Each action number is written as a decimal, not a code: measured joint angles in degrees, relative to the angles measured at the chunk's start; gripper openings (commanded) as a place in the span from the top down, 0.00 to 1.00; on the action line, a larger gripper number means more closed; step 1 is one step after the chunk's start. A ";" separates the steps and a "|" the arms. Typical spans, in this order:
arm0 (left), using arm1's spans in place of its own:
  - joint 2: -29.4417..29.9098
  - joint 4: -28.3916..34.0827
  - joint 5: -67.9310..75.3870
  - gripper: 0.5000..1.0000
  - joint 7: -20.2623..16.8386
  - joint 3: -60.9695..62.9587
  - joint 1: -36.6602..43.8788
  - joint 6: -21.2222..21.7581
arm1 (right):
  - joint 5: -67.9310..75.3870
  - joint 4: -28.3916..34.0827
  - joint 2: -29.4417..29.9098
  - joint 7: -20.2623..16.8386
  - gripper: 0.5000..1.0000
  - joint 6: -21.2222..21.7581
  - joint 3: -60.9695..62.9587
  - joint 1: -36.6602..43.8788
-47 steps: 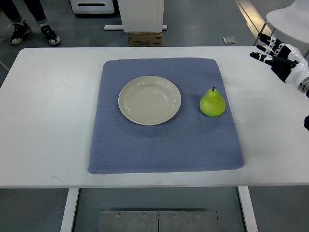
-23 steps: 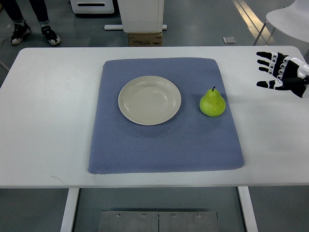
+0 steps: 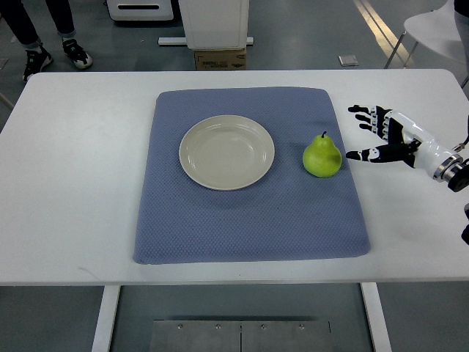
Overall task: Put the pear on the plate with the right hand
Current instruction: 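Move the open right hand toward the green pear, then close the right hand's fingers around the green pear, then lift the pear with the right hand, away from the mat, then carry the pear over the cream plate and lower it onto it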
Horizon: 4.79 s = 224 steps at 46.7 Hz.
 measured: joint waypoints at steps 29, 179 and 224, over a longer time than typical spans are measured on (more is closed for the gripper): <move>0.00 0.00 0.00 0.00 0.00 0.00 -0.02 0.00 | -1.15 -0.39 5.63 -0.43 0.10 -8.34 -6.73 0.53; 0.00 0.00 0.00 0.00 0.01 0.00 -0.01 0.00 | 0.88 -9.77 24.08 0.09 1.00 -11.92 -2.67 15.25; 0.00 0.00 0.00 0.00 0.00 0.00 -0.02 0.00 | 0.78 -15.50 33.59 0.94 1.00 -15.50 -15.05 13.50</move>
